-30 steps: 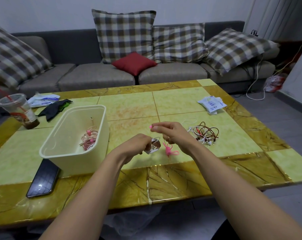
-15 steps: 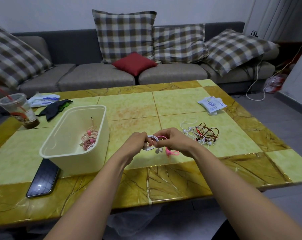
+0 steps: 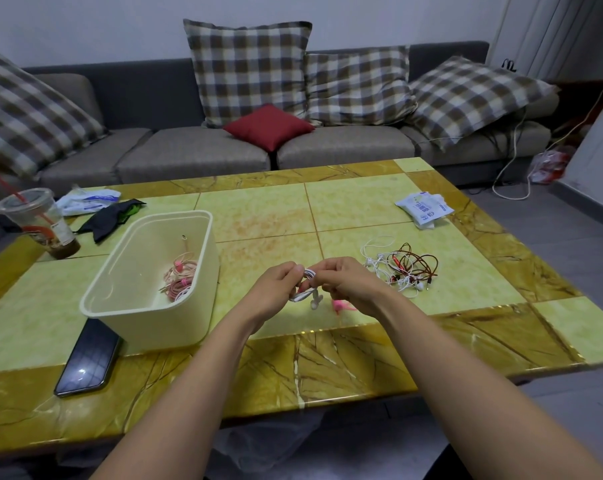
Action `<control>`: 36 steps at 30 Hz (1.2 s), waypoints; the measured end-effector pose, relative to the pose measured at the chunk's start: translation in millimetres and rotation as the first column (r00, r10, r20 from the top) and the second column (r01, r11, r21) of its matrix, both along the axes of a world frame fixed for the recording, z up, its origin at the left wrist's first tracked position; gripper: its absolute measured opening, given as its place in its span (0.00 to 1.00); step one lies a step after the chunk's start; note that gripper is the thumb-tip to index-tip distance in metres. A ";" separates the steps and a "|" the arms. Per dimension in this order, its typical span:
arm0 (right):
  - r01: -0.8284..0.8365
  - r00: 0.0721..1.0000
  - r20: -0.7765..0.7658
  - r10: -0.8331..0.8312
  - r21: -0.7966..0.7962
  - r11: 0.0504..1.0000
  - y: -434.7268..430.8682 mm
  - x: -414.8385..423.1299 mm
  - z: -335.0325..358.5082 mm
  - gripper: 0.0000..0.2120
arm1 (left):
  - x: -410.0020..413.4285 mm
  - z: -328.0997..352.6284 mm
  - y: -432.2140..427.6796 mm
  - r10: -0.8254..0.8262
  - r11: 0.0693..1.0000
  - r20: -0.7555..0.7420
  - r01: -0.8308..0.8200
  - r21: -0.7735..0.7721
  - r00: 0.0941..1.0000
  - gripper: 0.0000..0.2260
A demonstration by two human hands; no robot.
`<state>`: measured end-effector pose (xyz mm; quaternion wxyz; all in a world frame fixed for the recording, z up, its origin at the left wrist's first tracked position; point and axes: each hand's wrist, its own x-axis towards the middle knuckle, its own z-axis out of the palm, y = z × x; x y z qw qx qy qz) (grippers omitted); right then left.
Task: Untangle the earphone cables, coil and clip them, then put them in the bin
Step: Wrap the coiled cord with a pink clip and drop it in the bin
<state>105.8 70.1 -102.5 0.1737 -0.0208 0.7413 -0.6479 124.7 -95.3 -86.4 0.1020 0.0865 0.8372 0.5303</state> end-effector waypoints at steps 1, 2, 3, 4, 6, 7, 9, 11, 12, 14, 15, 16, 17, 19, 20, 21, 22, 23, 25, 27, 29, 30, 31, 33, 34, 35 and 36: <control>0.022 1.000 0.002 -0.022 -0.011 1.000 -0.2 -0.4 -0.8 0.10 | -0.7 -0.6 0.1 0.003 1.000 -0.001 -0.003 0.004 1.000 0.15; 0.042 0.999 0.015 -0.041 -0.040 0.998 -0.3 -0.3 -1.4 0.11 | -1.4 -0.7 0.9 0.011 1.000 -0.002 -0.011 0.004 1.000 0.15; 0.056 0.998 0.031 -0.053 -0.082 0.995 -1.1 -0.2 -1.8 0.10 | -1.9 -0.8 1.3 0.023 1.000 -0.004 -0.023 0.000 1.000 0.15; 0.068 0.997 0.048 -0.062 -0.129 0.989 -2.1 0.2 -2.3 0.08 | -2.6 -1.2 2.3 0.038 0.999 -0.006 -0.038 -0.006 0.999 0.15; 0.095 0.994 0.068 -0.082 -0.201 0.975 -5.2 1.4 -2.8 0.03 | -2.4 -1.5 4.4 0.074 0.997 -0.007 -0.074 -0.009 0.997 0.14; 0.111 0.993 0.070 -0.098 -0.223 0.968 -7.0 1.6 -3.1 0.03 | -2.4 -1.8 4.8 0.092 0.996 -0.002 -0.092 -0.002 0.996 0.13; 0.143 0.989 0.067 -0.131 -0.249 0.958 -9.6 1.9 -3.6 0.04 | -2.8 -1.4 5.5 0.104 0.995 0.025 -0.104 -0.004 0.994 0.10; 0.163 0.986 0.065 -0.151 -0.256 0.953 -10.2 1.9 -4.7 0.05 | -5.3 -1.3 5.0 0.085 0.995 0.020 -0.084 -0.048 0.996 0.09; 0.167 0.986 0.065 -0.156 -0.257 0.952 -10.1 2.1 -5.0 0.05 | -6.8 -1.5 4.7 0.067 0.995 0.005 -0.066 -0.069 0.998 0.08; 0.169 0.986 0.053 -0.161 -0.251 0.953 -10.2 1.8 -5.5 0.05 | -7.9 -2.2 4.7 0.054 0.994 -0.018 -0.056 -0.091 0.998 0.09; 0.170 0.986 0.040 -0.165 -0.243 0.955 -10.1 1.6 -5.1 0.05 | -8.8 -3.1 5.1 0.064 0.993 -0.023 -0.066 -0.100 0.998 0.09; 0.170 0.985 0.024 -0.169 -0.231 0.958 -10.4 1.7 -4.6 0.05 | -9.4 -3.9 5.6 0.077 0.991 -0.022 -0.078 -0.107 0.997 0.09; 0.166 0.986 0.004 -0.169 -0.211 0.963 -10.4 1.8 -4.2 0.05 | -9.6 -5.0 6.2 0.084 0.990 -0.015 -0.085 -0.108 0.996 0.08; 0.150 0.987 -0.042 -0.157 -0.141 0.979 -9.1 3.4 -3.2 0.06 | -9.2 -7.0 8.2 0.089 0.992 0.011 -0.087 -0.089 0.996 0.08; 0.138 0.987 -0.063 -0.145 -0.097 0.986 -8.0 4.4 -3.0 0.07 | -8.6 -7.5 9.0 0.094 0.993 0.029 -0.091 -0.075 0.995 0.08; 0.129 0.988 -0.078 -0.133 -0.056 0.990 -7.1 4.8 -3.2 0.08 | -8.1 -7.8 8.9 0.097 0.994 0.048 -0.094 -0.060 0.994 0.08; 0.120 0.989 -0.086 -0.122 -0.024 0.992 -6.0 5.1 -3.5 0.08 | -7.3 -7.5 8.5 0.091 0.995 0.068 -0.089 -0.044 0.993 0.08; 0.113 0.990 -0.091 -0.112 0.001 0.994 -5.1 5.5 -3.9 0.07 | -6.3 -7.1 7.7 0.076 0.997 0.089 -0.074 -0.022 0.993 0.09; 0.088 0.992 -0.093 -0.084 0.040 0.995 -3.3 6.3 -4.3 0.06 | -4.6 -5.5 5.4 0.035 0.999 0.123 -0.037 0.012 0.992 0.12; 0.049 0.996 -0.073 -0.045 0.053 0.997 -0.8 7.4 -4.4 0.08 | -3.2 -4.1 3.0 0.009 1.000 0.137 -0.012 0.019 0.990 0.13; -0.016 1.000 -0.025 0.017 0.027 0.999 1.3 7.2 -4.9 0.09 | -2.7 -4.2 0.6 -0.003 0.999 0.149 -0.001 0.032 0.989 0.12; -0.049 0.999 0.004 0.049 0.010 0.999 1.9 6.1 -5.8 0.09 | -2.8 -4.8 -0.6 -0.008 0.999 0.158 0.002 0.041 0.987 0.11; -0.071 0.997 0.032 0.071 -0.002 0.997 2.0 5.3 -5.8 0.09 | -3.0 -5.5 -1.7 -0.010 0.999 0.170 0.002 0.050 0.985 0.10; -0.067 0.993 0.099 0.070 -0.030 0.997 1.2 3.6 -6.4 0.08 | -3.0 -5.9 -3.5 0.002 0.998 0.178 -0.012 0.056 0.984 0.09; -0.051 0.989 0.133 0.057 -0.053 0.997 0.6 3.7 -6.0 0.08 | -3.7 -6.4 -4.3 0.002 0.999 0.159 -0.010 0.048 0.987 0.09; -0.036 0.986 0.157 0.048 -0.082 0.996 0.0 3.5 -6.4 0.09 | -4.4 -7.4 -4.8 -0.005 0.999 0.129 0.000 0.035 0.992 0.09; -0.025 0.984 0.171 0.044 -0.110 0.994 -0.5 3.6 -6.6 0.09 | -4.6 -8.4 -4.9 -0.015 1.000 0.092 0.013 0.020 0.996 0.08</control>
